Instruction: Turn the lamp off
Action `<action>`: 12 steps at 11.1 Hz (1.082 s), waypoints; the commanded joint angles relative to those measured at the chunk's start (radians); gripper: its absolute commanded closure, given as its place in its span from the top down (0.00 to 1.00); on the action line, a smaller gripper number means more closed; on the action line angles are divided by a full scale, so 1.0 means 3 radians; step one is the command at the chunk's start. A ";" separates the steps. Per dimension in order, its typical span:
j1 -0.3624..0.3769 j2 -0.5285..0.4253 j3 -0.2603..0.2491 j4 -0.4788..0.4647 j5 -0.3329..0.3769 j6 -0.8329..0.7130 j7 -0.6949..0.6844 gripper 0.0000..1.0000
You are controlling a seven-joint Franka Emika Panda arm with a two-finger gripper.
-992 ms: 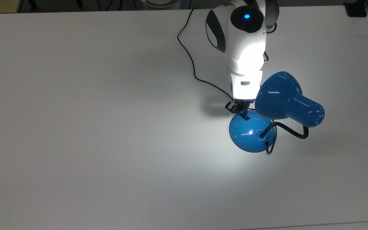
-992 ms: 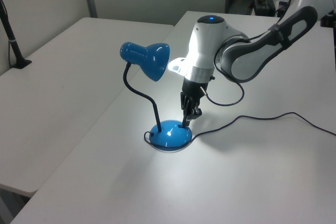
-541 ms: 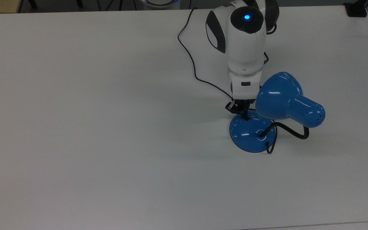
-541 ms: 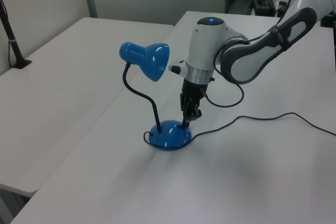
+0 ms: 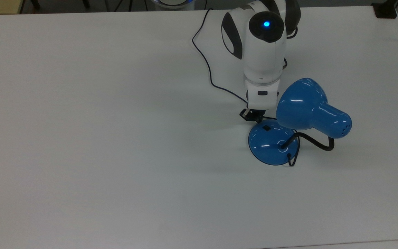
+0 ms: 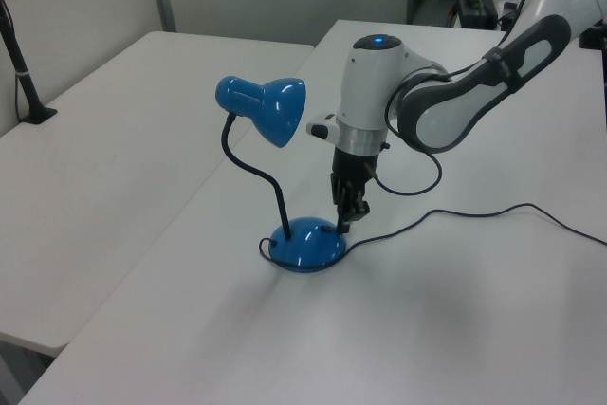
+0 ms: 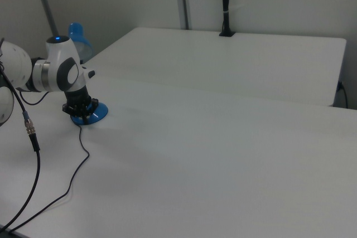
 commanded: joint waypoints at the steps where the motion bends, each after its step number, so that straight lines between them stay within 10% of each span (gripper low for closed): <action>1: -0.0165 -0.0483 -0.0035 -0.0039 0.0061 -0.1040 0.0295 0.00; 9: -0.1162 -0.1675 -0.0051 -0.0014 -0.0031 -0.2332 0.1109 0.01; 12: -0.1204 -0.1691 -0.0071 0.0042 -0.0026 -0.2306 0.1114 0.27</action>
